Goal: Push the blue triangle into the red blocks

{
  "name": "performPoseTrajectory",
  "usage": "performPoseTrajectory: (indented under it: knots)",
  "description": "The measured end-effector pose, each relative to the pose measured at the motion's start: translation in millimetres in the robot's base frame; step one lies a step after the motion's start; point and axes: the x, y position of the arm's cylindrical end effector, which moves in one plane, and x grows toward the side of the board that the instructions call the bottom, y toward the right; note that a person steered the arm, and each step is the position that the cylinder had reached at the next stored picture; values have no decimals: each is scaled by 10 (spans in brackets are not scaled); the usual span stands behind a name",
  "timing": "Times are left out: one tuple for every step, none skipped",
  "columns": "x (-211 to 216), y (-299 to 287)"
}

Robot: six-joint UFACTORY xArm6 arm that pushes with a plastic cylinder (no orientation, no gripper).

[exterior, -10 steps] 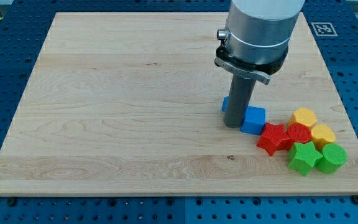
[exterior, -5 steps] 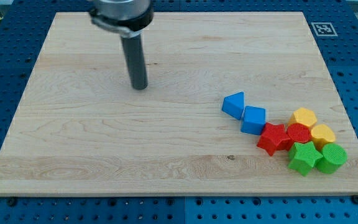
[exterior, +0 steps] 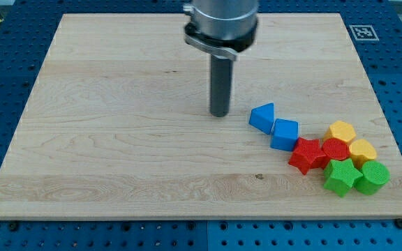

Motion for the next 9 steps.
performPoseTrajectory:
  knots:
    - [39, 15]
    - [72, 171]
    - [75, 456]
    - [75, 763]
    - [81, 864]
    - [64, 889]
    - [-76, 917]
    - [-86, 1002]
    - [-57, 1159]
